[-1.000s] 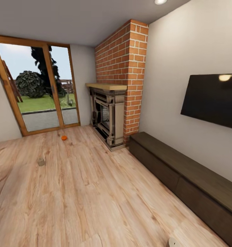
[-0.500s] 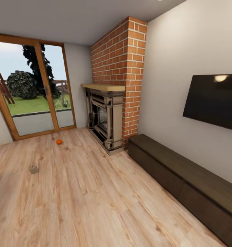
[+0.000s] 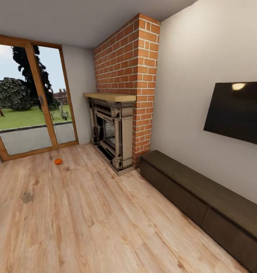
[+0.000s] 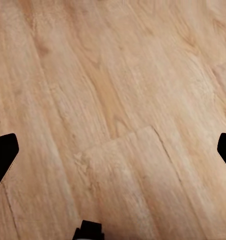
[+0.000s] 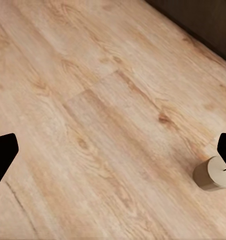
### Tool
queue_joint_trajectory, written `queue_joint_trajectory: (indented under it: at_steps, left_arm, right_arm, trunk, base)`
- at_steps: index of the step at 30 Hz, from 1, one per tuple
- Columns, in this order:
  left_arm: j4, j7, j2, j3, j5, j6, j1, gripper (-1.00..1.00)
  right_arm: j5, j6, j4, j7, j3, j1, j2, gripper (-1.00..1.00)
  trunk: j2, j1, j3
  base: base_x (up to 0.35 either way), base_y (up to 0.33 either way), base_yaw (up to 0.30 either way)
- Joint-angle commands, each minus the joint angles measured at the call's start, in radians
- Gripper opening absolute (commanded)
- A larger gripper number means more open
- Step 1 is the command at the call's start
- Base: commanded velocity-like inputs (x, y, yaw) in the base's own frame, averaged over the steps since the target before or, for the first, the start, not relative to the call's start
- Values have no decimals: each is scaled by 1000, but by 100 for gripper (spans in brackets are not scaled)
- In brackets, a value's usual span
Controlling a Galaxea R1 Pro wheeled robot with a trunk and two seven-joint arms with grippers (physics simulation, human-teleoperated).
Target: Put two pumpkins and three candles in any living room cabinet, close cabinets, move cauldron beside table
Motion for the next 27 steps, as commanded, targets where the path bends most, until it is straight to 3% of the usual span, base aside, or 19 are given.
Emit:
queue_joint_trajectory:
  at_steps: [1,13,14,17,27]
  left_arm:
    - [0,0,0,-1,7,-3,0,100]
    - [11,0,0,0,8,-3,0,100]
    - [11,-1,0,0,8,-3,0,100]
    - [11,-1,0,0,9,-3,0,100]
    - [11,0,2,0,10,-3,0,100]
  right_arm:
    - [1,-3,1,-4,0,-1,0,100]
    - [1,-3,1,-5,-3,-1,-1,100]
    - [0,-65,10,-5,-3,-1,-1,100]
    - [1,-89,38,-4,-2,-1,-1,100]
    - [2,-93,44,-5,-2,-1,-1,100]
  trunk:
    - [-1,1,-1]
    - [-1,1,-4]
    - [-1,1,-3]
    - [-1,1,0]
    - [-1,1,10]
  base:
    - [301,170,-258]
    - [299,181,-261]
    - [275,234,-249]
    - [274,234,-250]
    - [271,236,-247]
